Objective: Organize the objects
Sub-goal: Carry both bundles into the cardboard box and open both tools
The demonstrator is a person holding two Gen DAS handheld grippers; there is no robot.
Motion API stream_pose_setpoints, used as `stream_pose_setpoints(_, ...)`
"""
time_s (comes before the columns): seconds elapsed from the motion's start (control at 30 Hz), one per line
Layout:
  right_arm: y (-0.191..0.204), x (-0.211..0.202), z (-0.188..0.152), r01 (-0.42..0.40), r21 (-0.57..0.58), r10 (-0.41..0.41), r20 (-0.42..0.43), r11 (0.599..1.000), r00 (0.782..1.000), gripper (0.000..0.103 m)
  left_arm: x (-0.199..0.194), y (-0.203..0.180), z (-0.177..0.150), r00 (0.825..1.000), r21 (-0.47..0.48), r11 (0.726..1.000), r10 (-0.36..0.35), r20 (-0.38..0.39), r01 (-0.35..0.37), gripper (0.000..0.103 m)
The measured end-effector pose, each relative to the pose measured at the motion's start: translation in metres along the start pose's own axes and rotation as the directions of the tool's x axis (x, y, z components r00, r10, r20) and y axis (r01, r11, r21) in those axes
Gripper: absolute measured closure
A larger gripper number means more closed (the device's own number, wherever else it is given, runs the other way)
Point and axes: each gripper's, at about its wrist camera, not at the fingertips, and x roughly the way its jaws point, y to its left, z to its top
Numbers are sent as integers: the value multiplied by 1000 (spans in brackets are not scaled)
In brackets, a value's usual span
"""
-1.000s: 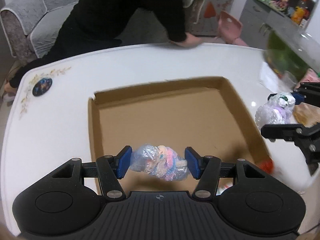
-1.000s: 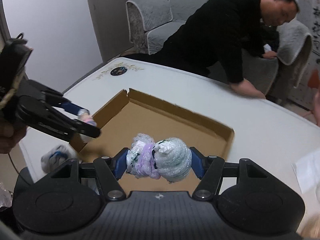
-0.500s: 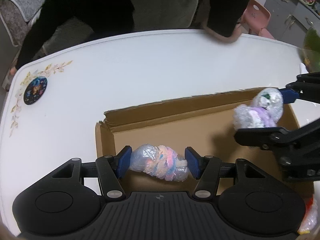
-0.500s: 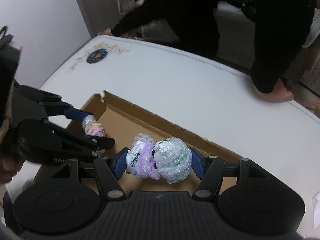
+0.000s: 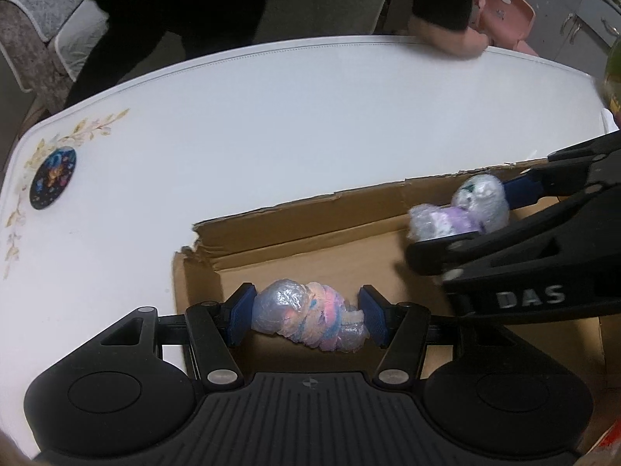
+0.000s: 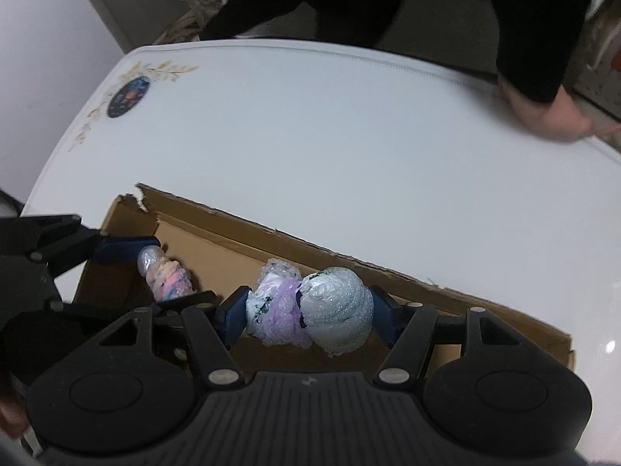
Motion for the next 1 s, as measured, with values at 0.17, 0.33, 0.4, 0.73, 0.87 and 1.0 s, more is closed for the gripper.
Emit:
stream_pose_setpoints(0.17, 5, 6, -6, 15, 4, -15, -18, 1000, 1000, 39, 2, -4, -1, 1000, 19, 1000, 16, 4, -16, 36)
stream_pose_setpoints(0.33, 3, 5, -9, 26, 10, -25, -37, 1000, 999, 33, 3, -4, 1, 1000, 18, 999, 26, -7, -26, 32)
stream_pose_setpoints(0.4, 3, 4, -11, 33, 9, -33, -37, 999, 999, 29, 4, -4, 2, 1000, 19, 1000, 25, -9, -25, 30)
stream_pose_setpoints(0.73, 2, -16, -18, 29, 12, -29, -26, 999, 999, 21, -18, -10, -1, 1000, 12, 1000, 2, -26, -2, 19)
stream_pose_setpoints(0.87, 11, -36, -19, 24, -3, -24, -8, 1000, 1000, 20, -39, -11, -3, 1000, 13, 1000, -11, -16, 11, 18)
stream_pose_setpoints(1.0, 12, -56, -25, 24, -16, -24, 4, 1000, 1000, 19, -61, -6, -10, 999, -7, 1000, -27, -19, 27, 18)
